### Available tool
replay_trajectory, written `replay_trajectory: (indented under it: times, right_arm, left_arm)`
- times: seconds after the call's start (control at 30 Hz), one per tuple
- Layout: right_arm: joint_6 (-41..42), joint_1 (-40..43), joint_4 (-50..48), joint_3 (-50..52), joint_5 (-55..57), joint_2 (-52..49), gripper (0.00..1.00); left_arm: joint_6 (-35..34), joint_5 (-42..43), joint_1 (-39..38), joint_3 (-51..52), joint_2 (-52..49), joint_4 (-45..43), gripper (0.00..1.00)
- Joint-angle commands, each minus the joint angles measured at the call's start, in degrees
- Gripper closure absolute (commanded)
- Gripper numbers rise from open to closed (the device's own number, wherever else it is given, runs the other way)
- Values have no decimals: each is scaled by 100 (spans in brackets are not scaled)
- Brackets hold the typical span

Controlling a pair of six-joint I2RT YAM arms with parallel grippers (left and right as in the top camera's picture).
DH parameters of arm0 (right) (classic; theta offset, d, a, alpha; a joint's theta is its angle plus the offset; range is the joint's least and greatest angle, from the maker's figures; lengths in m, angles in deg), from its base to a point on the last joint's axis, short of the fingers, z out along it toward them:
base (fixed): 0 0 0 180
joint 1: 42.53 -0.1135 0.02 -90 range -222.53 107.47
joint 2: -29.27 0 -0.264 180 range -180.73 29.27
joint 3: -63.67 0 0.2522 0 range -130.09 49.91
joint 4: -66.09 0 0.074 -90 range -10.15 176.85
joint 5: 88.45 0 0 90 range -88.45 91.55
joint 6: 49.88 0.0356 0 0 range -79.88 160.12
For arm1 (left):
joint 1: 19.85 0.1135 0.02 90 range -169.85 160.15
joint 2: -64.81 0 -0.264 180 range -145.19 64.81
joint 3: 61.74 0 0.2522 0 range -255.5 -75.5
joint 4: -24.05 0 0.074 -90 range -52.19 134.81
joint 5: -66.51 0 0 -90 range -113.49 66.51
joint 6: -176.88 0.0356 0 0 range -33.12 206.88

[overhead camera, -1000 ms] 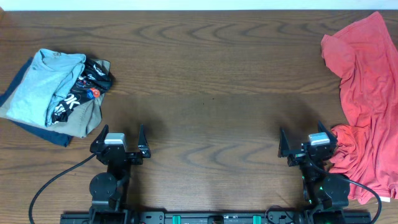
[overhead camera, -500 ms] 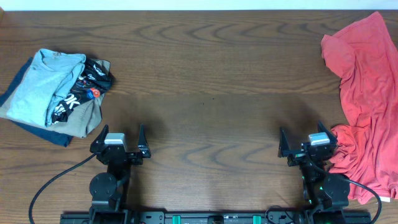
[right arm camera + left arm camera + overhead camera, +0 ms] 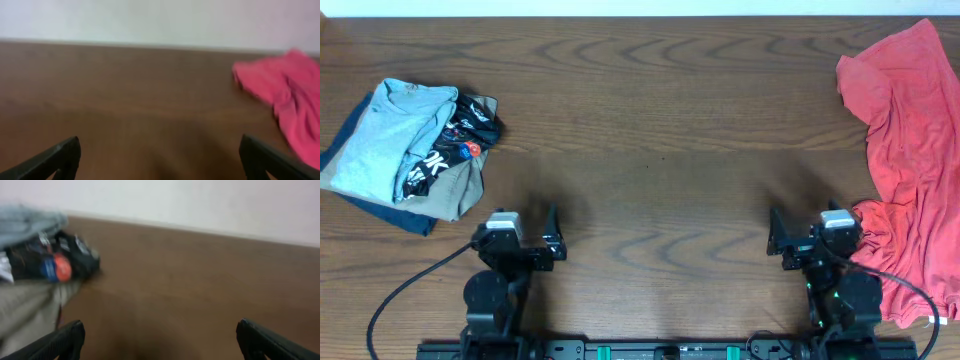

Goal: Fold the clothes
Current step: 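Reach the right gripper to the crumpled red shirt and grasp it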

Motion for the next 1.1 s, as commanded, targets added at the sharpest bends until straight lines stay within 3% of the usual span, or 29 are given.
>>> replay_trajectory:
  times: [0.0, 0.27, 0.5, 0.77, 0.83, 0.93, 1.07]
  right_arm:
    - [151, 59, 337, -588, 354, -380, 1]
    - [153, 63, 1523, -2094, 601, -2159, 1]
    - [190, 385, 2896, -3497, 619, -4404, 1]
    - [411, 557, 2597, -3969, 1084, -5912, 1]
    - [638, 678, 2433, -3969, 1510, -6188, 8]
    - [1220, 992, 2376, -3969, 2236, -6651, 13]
    - [1598, 1519, 2205, -3969, 2371, -7250, 15]
  left_arm:
    - [-236, 216, 28, -415, -369, 535, 2]
    - [-236, 236, 28, -2033, -1871, 2205, 2]
    - [-234, 612, 31, -3471, -3226, 3510, 2]
    - [-234, 662, 31, -3698, -3877, 3698, 2]
    - [-234, 662, 31, -3698, -3947, 3698, 2]
    - [-234, 662, 28, -3698, -4002, 3698, 2]
    - [-234, 662, 31, -3698, -4013, 3698, 2]
